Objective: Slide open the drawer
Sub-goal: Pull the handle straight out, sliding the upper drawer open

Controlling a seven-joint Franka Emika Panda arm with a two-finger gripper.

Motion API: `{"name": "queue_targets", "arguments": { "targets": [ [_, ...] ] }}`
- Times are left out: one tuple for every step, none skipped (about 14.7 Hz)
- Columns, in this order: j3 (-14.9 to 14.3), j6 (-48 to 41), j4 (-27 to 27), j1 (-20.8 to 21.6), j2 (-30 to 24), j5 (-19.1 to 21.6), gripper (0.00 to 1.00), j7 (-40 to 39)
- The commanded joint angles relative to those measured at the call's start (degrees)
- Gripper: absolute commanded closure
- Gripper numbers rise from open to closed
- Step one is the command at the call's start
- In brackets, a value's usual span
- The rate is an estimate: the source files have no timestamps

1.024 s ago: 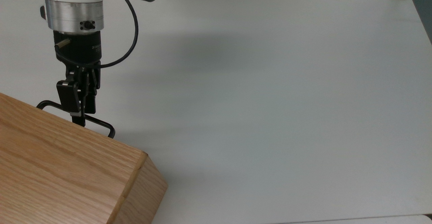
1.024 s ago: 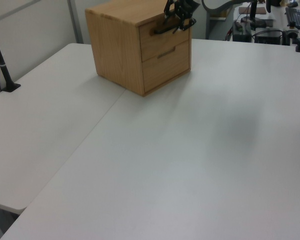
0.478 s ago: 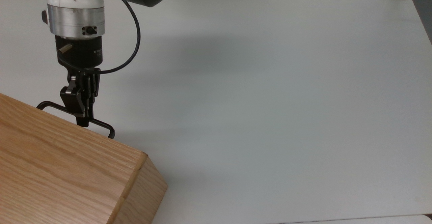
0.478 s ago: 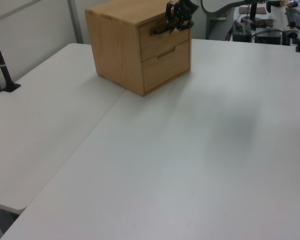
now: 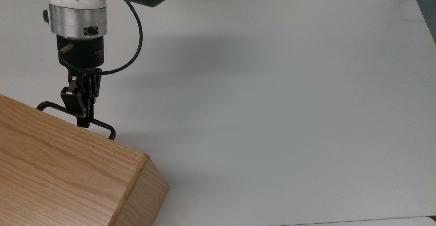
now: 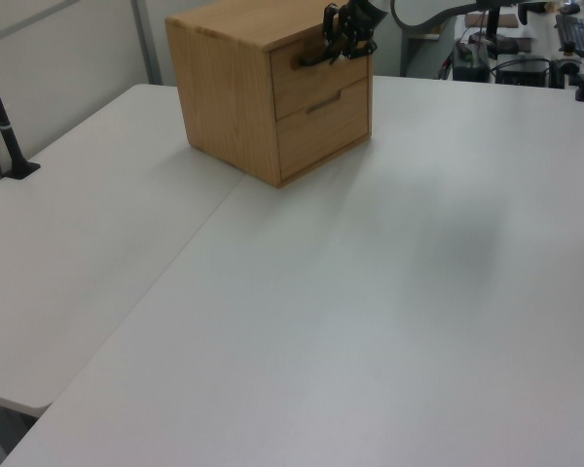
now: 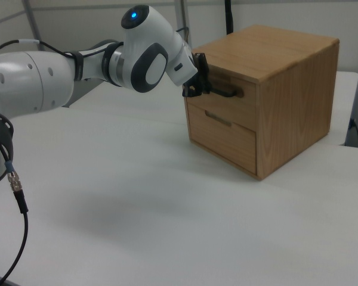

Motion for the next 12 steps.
{"name": "queue_targets", "arguments": {
  "targets": [
    [0.49,-1.54,-5.55,0.13,-6.46,-1.77,0.87,-3.30],
    [0.49,-3.29,-6.43,0.31,-7.69,-1.77,0.87,-3.56],
    [0.58,-6.00,-6.61,0.57,-8.49,-1.77,0.87,-4.52],
    [0.67,-8.03,-6.61,0.57,-9.28,-1.77,0.86,-5.23],
    [1.02,-9.71,-6.61,0.57,-9.72,-1.77,0.86,-6.02],
    [1.37,-12.51,-6.70,0.49,-10.69,-1.68,0.87,-7.07],
    [1.81,-15.32,-6.70,0.49,-11.30,-1.68,0.86,-8.56],
    [2.16,-17.87,-6.70,0.31,-12.18,-1.59,0.86,-10.05],
    [2.42,-19.64,-6.70,0.14,-12.54,-1.59,0.86,-11.37],
    [2.51,-21.57,-6.61,0.13,-12.89,-1.51,0.86,-12.69],
    [2.60,-23.33,-6.61,0.13,-13.50,-1.42,0.86,-13.92],
    [2.95,-25.17,-6.61,0.13,-13.77,-1.33,0.86,-15.24]
  ]
}}
